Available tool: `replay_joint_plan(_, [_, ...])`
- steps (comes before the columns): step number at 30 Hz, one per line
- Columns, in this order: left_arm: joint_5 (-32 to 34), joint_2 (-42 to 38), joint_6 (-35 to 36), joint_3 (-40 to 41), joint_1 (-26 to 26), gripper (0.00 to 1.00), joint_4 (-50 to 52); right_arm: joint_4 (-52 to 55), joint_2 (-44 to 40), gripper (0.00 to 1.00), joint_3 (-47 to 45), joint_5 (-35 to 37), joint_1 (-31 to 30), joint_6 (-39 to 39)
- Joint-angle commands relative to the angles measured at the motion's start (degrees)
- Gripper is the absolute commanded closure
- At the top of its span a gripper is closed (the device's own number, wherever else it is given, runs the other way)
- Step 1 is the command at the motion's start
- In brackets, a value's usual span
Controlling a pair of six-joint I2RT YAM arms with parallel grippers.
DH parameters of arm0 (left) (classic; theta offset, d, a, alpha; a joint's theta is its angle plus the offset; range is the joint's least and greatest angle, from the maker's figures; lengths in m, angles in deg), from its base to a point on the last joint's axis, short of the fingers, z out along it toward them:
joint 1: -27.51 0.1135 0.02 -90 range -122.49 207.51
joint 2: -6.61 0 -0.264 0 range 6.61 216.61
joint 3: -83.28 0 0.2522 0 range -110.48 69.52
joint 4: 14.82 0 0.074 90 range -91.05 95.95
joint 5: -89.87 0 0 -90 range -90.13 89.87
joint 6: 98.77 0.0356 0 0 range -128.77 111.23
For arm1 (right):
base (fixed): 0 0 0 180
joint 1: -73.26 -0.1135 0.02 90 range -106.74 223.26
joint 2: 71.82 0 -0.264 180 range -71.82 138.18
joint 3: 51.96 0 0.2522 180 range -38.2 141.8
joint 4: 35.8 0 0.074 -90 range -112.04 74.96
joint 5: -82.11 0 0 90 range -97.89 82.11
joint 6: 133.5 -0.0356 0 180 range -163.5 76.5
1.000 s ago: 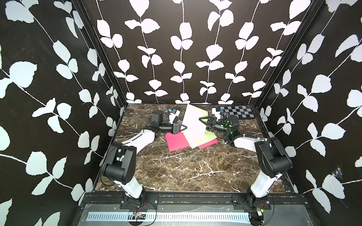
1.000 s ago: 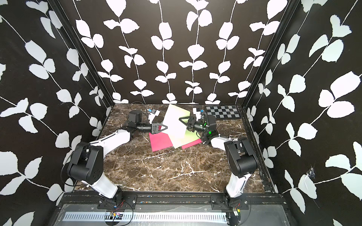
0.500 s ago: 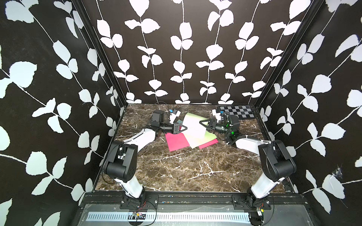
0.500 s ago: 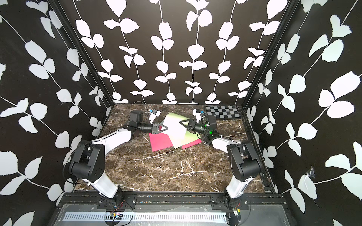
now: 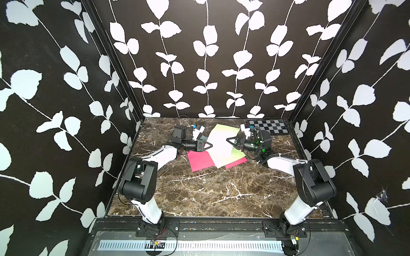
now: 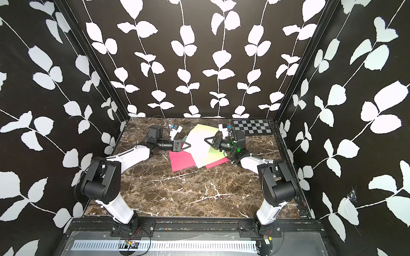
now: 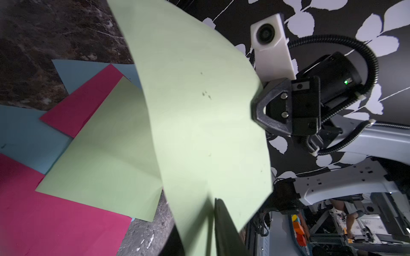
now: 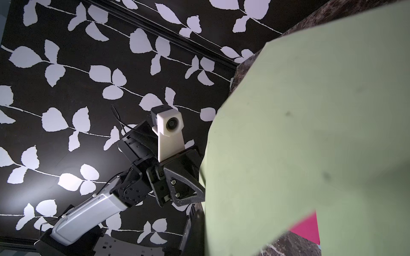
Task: Sort the scattered colored papers by color
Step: Place the colored paper at the center of the board.
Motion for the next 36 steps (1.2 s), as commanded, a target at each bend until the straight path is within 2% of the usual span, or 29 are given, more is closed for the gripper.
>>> replay_joint_plan(1, [-0.28, -0.39, -0.50, -0.79, 0.27, 0.61, -1.44, -1.42, -1.32, 1.00, -0.51, 0.08, -0.22, 0.36])
replay_joint_plan(4, [0.10, -0.63, -0.42, -1.15, 0.26, 0.47, -1.19, -0.74, -1.16, 1.00, -0.03, -0.20, -0.29, 0.41])
replay_joint_plan(7, [1.97, -0.91, 0.27, -1.81, 0.75, 0.39, 0.32, 1.25, -1.59, 1.00, 0.38, -0.29, -0.29, 1.01])
replay_joint_plan(10, [5.72, -1.81, 0.40, -2.09, 2.35, 0.36, 2.21, 5.37, -2.57, 1.00, 1.16, -0.21, -0.63, 3.01])
replay_joint_plan(13, [12.04, -4.30, 0.47, -2.05, 4.47, 0.34, 5.25, 15.54, -3.75, 1.00, 3.54, 1.35, -2.30, 8.84])
replay_joint_plan(16, [20.25, -8.34, 3.70, -2.59, 4.91, 0.31, 11.48, 25.19, -3.42, 1.00, 7.16, 3.91, -5.41, 14.81])
replay_joint_plan(20, [29.21, -14.04, 5.01, -1.88, 4.93, 0.28, 15.51, 29.51, 0.30, 1.00, 11.90, 6.33, -10.04, 16.36])
replay_joint_plan(28, [41.03, -26.70, 5.22, 2.07, 4.89, 0.23, 19.47, 29.67, 13.74, 1.00, 26.20, 10.17, -23.15, 13.23])
replay_joint_plan(33, [44.27, -33.48, 5.30, 4.55, 5.03, 0.17, 20.72, 22.95, 23.17, 1.00, 33.09, 12.61, -30.52, 5.22])
replay_joint_plan(36, [44.77, -35.43, 5.48, 5.86, 5.11, 0.14, 21.15, 18.58, 27.52, 1.00, 33.85, 14.69, -33.16, 0.15])
